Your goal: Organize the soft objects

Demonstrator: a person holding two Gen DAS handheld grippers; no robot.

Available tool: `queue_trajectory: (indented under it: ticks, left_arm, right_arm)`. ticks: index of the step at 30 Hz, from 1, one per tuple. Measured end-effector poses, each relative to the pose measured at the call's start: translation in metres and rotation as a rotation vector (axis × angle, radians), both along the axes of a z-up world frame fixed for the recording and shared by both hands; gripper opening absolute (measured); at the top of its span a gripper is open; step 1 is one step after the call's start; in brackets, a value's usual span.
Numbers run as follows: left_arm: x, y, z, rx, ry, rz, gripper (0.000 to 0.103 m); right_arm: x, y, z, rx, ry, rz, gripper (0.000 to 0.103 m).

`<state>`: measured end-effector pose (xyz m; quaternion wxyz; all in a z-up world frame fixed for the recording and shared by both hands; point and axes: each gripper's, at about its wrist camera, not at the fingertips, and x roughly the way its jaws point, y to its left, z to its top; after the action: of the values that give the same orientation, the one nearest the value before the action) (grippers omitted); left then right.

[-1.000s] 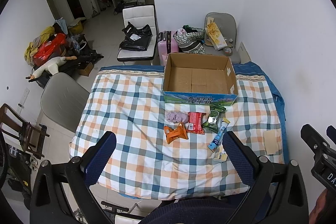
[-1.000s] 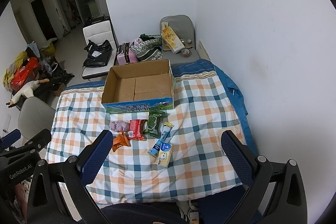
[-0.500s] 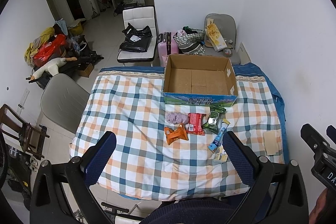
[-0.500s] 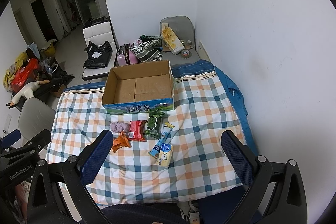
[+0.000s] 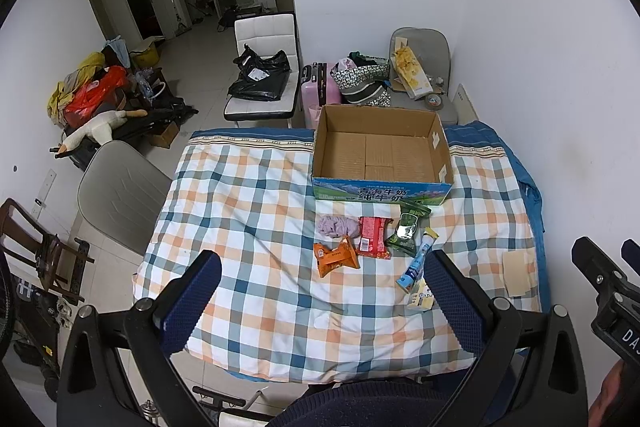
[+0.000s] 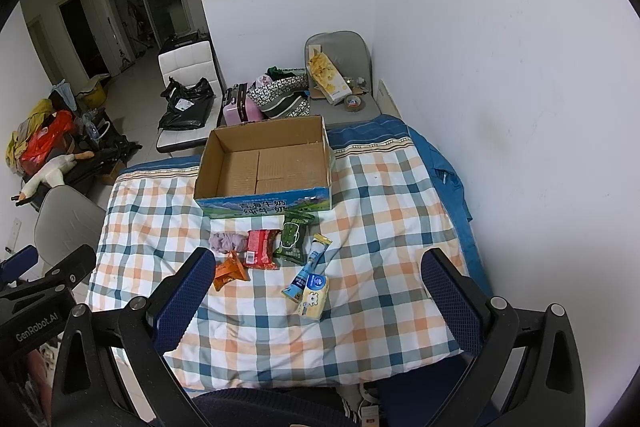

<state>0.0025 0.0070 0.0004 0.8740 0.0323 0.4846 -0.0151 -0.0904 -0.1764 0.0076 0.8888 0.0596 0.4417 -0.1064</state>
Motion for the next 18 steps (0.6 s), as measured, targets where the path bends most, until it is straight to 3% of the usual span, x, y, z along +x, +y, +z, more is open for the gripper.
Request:
queue_trajectory:
  ticks: [18]
  left_arm:
    - [0.0033, -0.0008, 0.0009, -0.001, -0.003, -0.001, 0.103]
  right_arm:
    - [0.0001, 0.0006, 0.0005, -0.004, -0.003, 0.001, 0.103]
